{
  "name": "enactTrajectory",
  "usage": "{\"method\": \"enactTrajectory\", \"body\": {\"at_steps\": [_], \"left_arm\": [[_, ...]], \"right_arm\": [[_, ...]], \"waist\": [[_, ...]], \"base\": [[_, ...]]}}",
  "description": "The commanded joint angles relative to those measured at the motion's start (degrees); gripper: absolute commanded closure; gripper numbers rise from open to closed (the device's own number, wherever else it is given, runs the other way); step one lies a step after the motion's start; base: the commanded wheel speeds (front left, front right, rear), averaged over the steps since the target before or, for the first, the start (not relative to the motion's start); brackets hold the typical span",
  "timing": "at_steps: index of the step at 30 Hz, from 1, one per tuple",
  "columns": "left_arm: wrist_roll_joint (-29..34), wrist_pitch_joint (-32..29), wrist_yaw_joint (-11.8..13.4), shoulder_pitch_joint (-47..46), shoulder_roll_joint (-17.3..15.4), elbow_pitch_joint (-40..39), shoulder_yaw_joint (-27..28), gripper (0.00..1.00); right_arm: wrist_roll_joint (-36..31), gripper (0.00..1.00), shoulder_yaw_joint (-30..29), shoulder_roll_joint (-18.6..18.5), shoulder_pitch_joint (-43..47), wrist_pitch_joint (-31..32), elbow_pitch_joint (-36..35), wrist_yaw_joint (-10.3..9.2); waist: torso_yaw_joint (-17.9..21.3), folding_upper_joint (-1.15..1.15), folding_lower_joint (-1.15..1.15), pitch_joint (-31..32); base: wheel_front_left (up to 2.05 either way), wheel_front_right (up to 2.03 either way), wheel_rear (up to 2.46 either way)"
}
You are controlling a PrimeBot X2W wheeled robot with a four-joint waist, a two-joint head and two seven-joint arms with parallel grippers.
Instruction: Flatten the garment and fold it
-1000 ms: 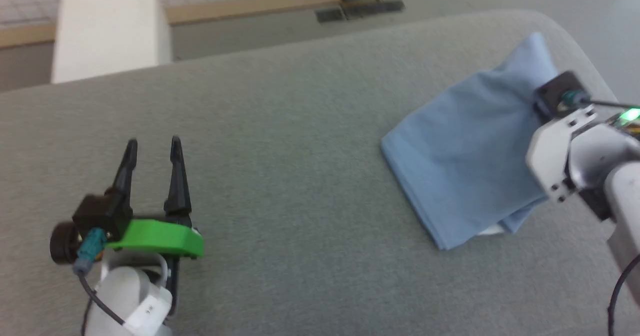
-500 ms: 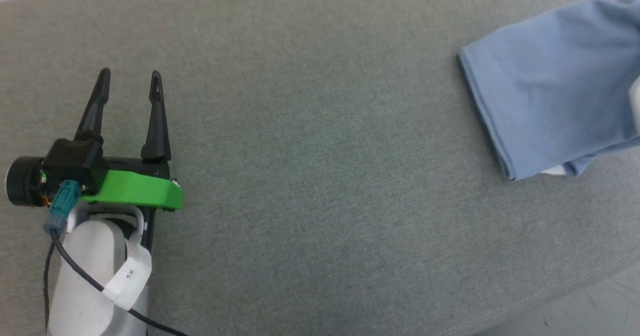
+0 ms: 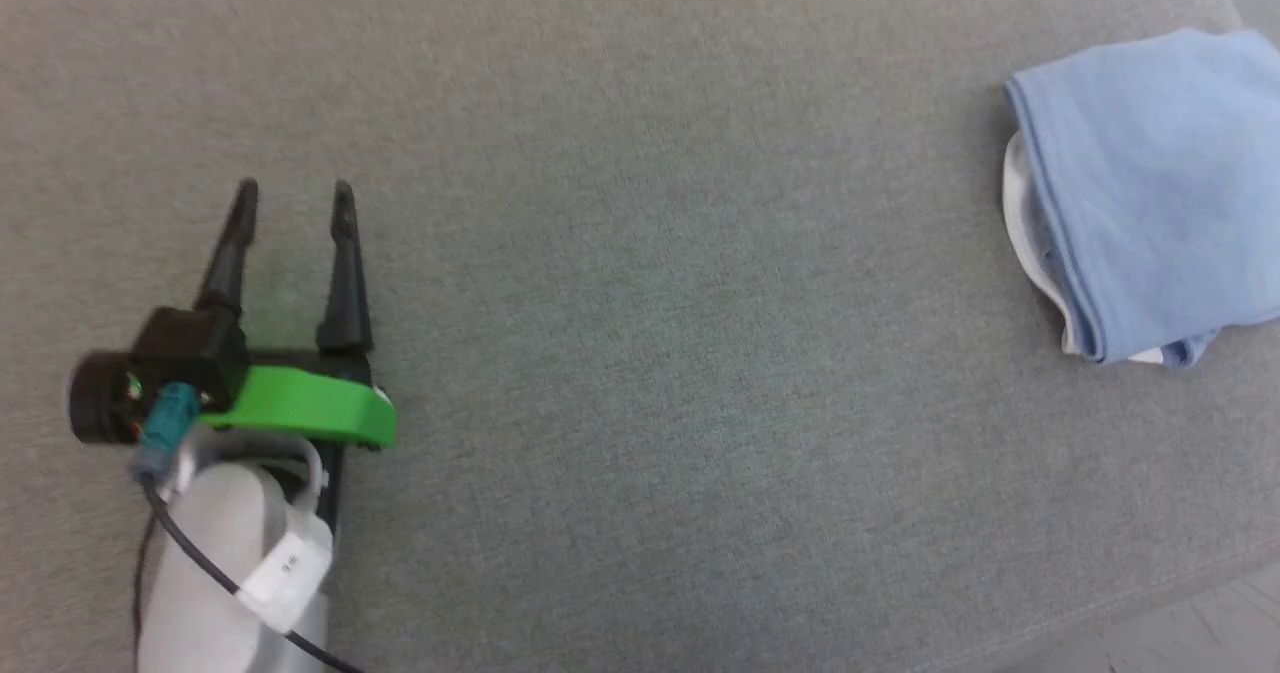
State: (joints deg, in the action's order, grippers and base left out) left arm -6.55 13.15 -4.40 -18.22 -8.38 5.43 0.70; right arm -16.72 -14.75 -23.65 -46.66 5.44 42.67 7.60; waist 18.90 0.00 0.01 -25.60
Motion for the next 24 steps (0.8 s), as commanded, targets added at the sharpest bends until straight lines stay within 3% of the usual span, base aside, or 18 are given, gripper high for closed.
{"method": "enactTrajectory", "body": {"at_steps": [1, 10, 18, 24], "left_arm": [[-0.7, 0.7, 0.4, 1.5, 0.8, 0.7, -0.2, 0.0], [-3.3, 1.7, 1.7, 6.8, 3.6, 4.1, -0.9, 0.0], [-5.2, 1.8, 2.0, 9.4, 4.6, 6.4, -2.0, 0.0], [-5.7, 1.8, 1.5, 10.0, 4.8, 7.6, -2.4, 0.0]], "right_arm": [[0.3, 0.0, -0.7, 0.5, 0.5, -1.3, 0.0, -0.11], [9.3, 0.0, -0.7, 3.5, 8.5, -7.5, -5.6, -0.11], [20.2, 0.0, 2.7, 9.2, 21.6, -9.3, -22.3, -0.11], [22.8, 0.0, 5.3, 14.3, 32.1, -9.3, -34.6, -0.11]], "waist": [[-3.5, 0.0, -0.01, 6.4], [-9.2, 0.0, -0.01, 17.4], [-13.8, 0.0, -0.01, 21.6], [-16.3, 0.0, -0.01, 23.2]], "base": [[0.0, 0.0, 0.0], [0.0, 0.0, 0.0], [0.0, 0.0, 0.0], [0.0, 0.0, 0.0]]}}
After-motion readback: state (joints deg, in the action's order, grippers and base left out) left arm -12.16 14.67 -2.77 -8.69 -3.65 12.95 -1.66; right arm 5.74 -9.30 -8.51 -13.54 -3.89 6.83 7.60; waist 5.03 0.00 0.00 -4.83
